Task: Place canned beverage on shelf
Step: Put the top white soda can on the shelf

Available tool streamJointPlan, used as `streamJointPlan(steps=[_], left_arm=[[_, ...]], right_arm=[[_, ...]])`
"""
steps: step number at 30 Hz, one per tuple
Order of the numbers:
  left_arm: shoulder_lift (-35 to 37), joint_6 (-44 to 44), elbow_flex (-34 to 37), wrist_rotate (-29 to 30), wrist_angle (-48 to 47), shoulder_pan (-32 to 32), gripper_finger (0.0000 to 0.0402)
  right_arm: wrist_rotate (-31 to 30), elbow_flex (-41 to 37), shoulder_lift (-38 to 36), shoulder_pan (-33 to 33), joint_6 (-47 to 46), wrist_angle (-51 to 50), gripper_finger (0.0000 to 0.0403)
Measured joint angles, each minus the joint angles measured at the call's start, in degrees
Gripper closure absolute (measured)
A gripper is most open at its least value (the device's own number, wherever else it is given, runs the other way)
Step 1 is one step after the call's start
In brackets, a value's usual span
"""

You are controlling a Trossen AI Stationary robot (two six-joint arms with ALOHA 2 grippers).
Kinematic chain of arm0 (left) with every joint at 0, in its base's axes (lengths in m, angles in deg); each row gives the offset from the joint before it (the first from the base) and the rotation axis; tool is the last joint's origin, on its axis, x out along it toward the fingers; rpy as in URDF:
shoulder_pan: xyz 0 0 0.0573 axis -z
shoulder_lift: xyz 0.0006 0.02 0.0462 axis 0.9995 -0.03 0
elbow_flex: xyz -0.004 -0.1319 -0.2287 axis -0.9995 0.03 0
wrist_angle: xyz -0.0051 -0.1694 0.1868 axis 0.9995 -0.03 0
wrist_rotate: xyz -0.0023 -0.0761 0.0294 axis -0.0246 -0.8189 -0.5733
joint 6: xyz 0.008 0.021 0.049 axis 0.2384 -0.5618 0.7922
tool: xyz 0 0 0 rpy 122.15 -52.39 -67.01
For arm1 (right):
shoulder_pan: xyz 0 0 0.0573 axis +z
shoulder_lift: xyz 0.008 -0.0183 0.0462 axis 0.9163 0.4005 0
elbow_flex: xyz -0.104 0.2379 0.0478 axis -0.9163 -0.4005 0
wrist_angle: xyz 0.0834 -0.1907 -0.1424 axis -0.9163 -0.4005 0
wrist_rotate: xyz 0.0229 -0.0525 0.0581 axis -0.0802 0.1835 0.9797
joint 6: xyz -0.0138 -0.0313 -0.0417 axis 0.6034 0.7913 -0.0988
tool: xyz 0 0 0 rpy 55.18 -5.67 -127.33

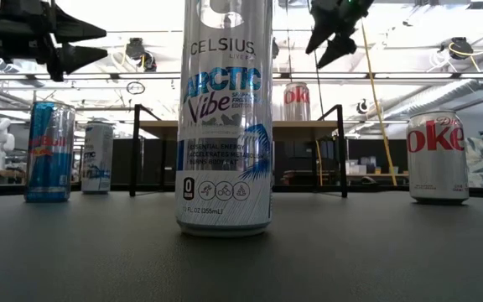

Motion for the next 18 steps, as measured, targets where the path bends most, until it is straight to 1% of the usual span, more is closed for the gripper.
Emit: streamJointPlan(steps=[3, 6, 8, 11, 14, 18], left_arm=[[0.0, 0.04, 0.0, 2.92, 0.06, -0.01, 0.0109], [-0.13, 0.41, -0.05, 3.59, 0.0, -0.01, 0.0109], [-0.52, 0.45, -1.05, 4.06, -1.5, 0.01, 0.0109], [-2.08, 0.19, -4.87, 7.9, -6.09, -0.01, 0.0109], [-4.87, 0.5, -10.42, 11.1, -13.76, -0.01, 0.0109], [-9.17, 0.56, -18.12, 11.8, -24.84, 0.01, 0.0109]], right_arm=[[6.41, 0.0, -0.06, 0.81, -0.49, -0.01, 0.0069], [10.13, -0.02, -0.28, 2.01, -1.07, -1.4, 0.0069], [10.7, -0.02, -0.56, 3.32, -1.54, -2.93, 0.0069], [10.65, -0.02, -1.38, 5.01, -1.38, -6.39, 0.0069], [10.59, -0.02, -2.78, 6.94, -1.13, -7.72, 0.0069], [10.49, -0.02, -4.86, 8.81, -1.0, -7.56, 0.0069]])
